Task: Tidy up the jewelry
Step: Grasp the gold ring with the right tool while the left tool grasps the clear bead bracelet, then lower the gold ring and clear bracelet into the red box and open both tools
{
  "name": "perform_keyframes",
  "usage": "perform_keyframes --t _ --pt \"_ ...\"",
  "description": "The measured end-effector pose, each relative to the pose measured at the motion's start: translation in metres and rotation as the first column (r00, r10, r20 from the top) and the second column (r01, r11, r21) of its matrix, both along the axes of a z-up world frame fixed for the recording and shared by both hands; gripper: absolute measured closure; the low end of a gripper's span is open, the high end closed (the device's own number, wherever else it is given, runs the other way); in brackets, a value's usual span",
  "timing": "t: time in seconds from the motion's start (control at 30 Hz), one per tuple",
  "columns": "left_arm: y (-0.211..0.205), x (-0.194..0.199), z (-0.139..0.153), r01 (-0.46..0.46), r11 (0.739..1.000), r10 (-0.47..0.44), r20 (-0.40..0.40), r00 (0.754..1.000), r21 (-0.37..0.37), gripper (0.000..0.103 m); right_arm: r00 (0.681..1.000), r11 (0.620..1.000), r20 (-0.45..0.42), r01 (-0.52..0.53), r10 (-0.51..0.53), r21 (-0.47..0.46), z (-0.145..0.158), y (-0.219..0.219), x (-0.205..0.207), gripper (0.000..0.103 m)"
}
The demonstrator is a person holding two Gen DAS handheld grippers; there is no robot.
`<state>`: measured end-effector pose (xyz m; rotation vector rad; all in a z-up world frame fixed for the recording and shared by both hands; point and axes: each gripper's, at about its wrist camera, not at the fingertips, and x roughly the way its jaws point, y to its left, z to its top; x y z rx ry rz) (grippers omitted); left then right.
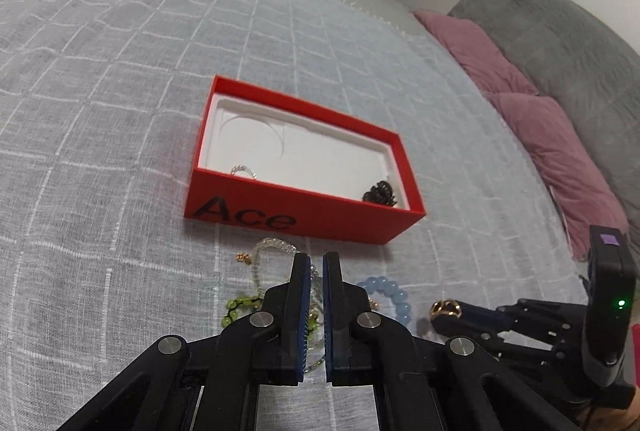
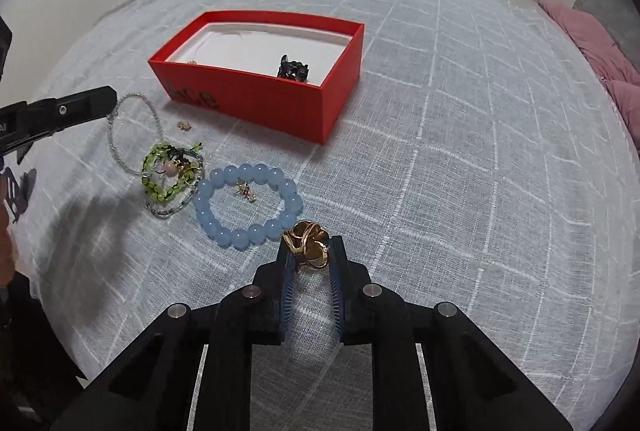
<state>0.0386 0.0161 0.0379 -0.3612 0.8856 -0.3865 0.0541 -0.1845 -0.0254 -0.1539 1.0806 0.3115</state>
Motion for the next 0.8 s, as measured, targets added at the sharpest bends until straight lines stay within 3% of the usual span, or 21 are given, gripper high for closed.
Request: perform_keyframes --t 0.47,0.8 --pt "0.002 0.016 0.019 -0.014 0.999 0.015 0.047 0.999 -0.034 0.103 0.996 0.995 0.087 -0.016 0.008 0.094 0.026 -0.001 0.003 0.085" --pt "0.007 0.036 0.042 -0.038 0.991 0.050 0.097 0.994 -0.125 0.103 0.992 0.986 0.126 -0.013 -0.008 0.169 0.046 0.000 0.020 0.085"
